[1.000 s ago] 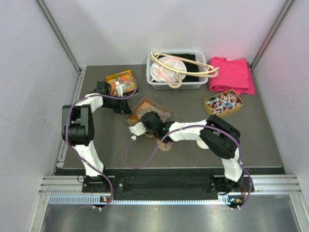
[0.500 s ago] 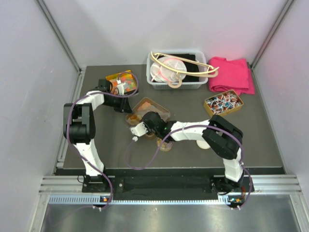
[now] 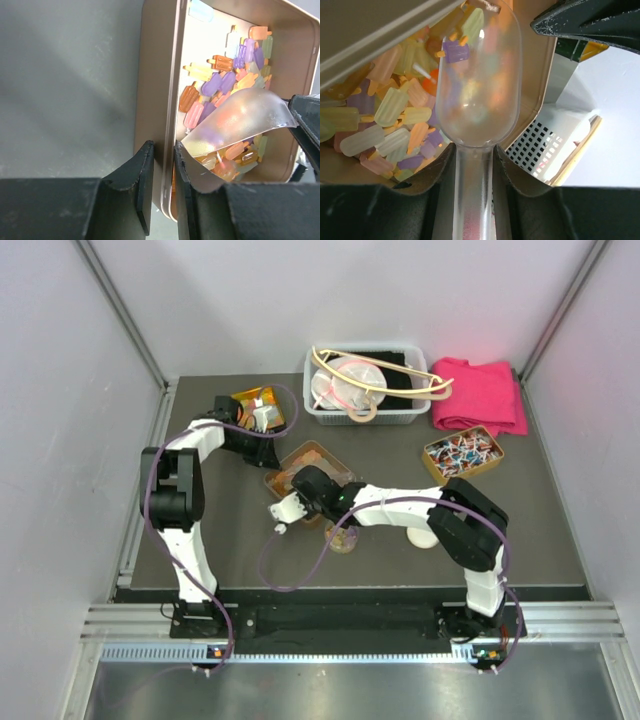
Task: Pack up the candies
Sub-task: Scoop the fake candies from the storage box.
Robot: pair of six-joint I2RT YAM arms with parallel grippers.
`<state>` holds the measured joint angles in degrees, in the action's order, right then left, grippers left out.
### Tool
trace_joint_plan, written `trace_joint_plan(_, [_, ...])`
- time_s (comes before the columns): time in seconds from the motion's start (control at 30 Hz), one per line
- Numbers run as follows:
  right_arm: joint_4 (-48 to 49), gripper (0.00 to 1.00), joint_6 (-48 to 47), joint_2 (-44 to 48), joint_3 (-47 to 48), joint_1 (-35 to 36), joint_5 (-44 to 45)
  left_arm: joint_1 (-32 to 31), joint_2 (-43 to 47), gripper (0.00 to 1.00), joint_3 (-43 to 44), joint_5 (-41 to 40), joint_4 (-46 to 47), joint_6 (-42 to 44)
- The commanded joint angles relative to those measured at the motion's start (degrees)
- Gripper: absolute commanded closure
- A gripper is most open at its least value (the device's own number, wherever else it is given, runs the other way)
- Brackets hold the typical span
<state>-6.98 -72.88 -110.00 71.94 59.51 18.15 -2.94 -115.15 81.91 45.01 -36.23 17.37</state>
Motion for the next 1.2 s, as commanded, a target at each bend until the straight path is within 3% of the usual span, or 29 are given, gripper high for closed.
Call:
trace_joint_plan(0.0, [-12.53,1.00,1.25,-3.47,0.13,1.40,-9.90,-2.94,-1.21,1.00,2.55,1.83,0.28,2.84])
trace_joint_plan(0.17, [-9.28,1.00,1.25,-5.67,0.12,-0.35,-6.99,-3.39,-1.30,1.00,3.52,2.01,-1.04,3.64])
trace_joint_plan(0.3, [-12.00,1.00,1.96,-6.81,3.90,-2.90,-5.85,-3.30,-1.39,1.00,3.61,1.83,-1.74,4.34])
trace_joint_plan(0.6, [-8.05,1.00,-3.40,-6.46,3.73,-7.56,2.14,-3.30,-1.04,1.00,2.38,2.01,-1.48,4.70])
trace_joint_plan(1.17, [-12.26,1.00,-8.33,-1.36,7.16,-7.83,10.85,-3.21,-0.60,1.00,0.97,1.30,-0.34,4.26])
